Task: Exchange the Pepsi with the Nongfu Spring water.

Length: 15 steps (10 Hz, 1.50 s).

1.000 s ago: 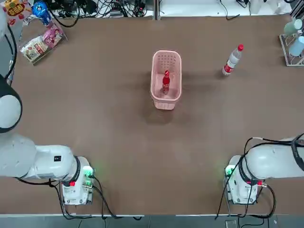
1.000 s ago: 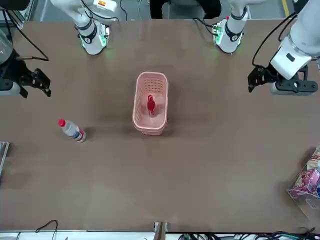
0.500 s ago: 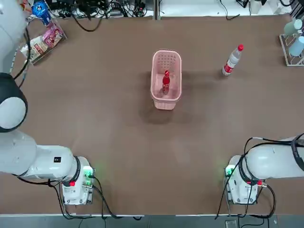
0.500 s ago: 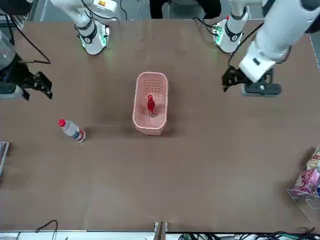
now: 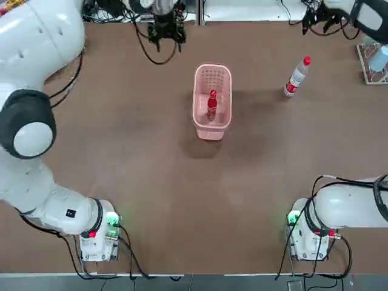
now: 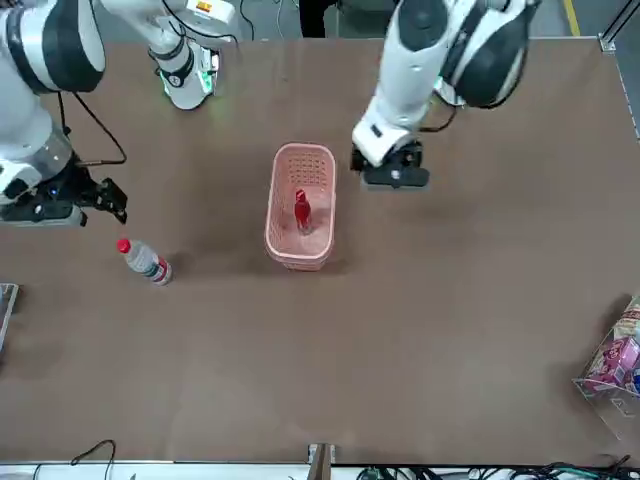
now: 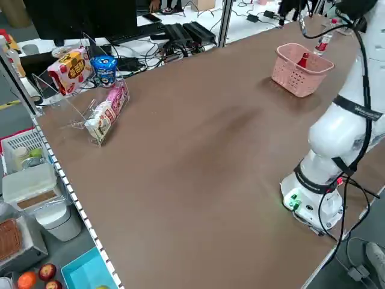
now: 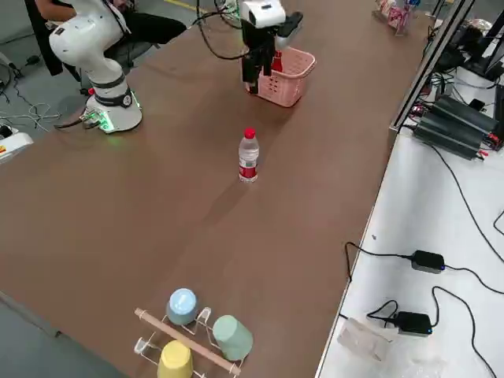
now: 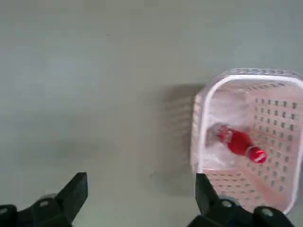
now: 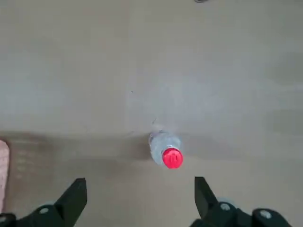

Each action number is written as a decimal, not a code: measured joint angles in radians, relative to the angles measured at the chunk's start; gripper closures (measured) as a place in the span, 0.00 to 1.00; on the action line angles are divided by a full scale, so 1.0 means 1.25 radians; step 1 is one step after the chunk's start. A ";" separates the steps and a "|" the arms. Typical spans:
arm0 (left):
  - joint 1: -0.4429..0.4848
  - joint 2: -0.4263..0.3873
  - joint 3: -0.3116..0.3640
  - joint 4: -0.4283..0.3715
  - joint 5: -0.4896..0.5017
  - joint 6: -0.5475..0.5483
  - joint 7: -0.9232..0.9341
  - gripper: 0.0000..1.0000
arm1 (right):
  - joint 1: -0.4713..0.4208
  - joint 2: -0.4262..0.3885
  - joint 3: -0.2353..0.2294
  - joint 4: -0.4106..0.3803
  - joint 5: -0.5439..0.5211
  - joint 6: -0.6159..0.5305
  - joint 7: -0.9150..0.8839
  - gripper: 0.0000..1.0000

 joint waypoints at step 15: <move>-0.265 0.337 0.006 0.128 0.171 0.184 -0.343 0.21 | -0.044 0.063 -0.004 -0.263 0.000 0.391 -0.094 0.00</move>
